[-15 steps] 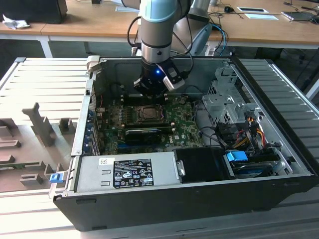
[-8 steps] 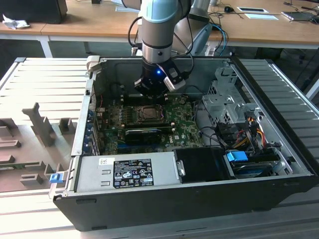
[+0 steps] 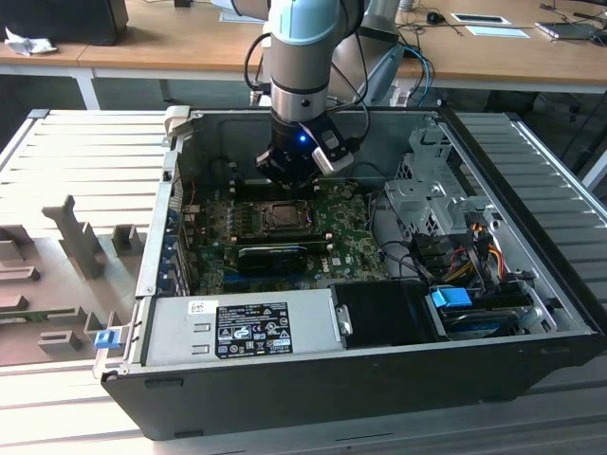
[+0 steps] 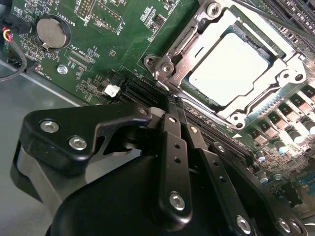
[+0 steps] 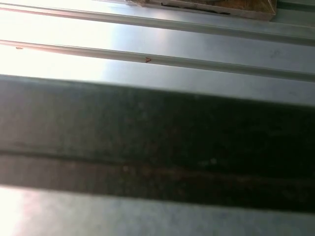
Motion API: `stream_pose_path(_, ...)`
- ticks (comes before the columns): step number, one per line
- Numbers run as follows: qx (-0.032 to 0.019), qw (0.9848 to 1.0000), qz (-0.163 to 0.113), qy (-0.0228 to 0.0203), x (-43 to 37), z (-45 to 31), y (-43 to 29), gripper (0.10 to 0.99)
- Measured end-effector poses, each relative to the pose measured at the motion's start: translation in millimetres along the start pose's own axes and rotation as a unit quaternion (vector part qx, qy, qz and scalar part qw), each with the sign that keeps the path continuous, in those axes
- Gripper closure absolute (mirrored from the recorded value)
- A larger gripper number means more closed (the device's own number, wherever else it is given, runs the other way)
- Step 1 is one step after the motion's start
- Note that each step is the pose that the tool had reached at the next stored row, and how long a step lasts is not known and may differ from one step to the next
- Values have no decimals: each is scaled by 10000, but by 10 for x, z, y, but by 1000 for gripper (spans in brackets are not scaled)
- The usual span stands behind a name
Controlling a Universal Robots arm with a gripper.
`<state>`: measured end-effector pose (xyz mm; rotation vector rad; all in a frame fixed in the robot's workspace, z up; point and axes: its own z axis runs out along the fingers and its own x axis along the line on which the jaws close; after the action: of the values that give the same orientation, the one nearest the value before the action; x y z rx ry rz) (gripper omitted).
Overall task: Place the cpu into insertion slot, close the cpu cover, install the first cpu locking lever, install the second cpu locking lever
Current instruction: 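Install the first cpu locking lever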
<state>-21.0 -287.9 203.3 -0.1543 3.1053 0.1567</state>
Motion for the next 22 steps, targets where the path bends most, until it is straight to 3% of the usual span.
stream_pose_path(22,0,10000,0,0,5,-5,-47,980)
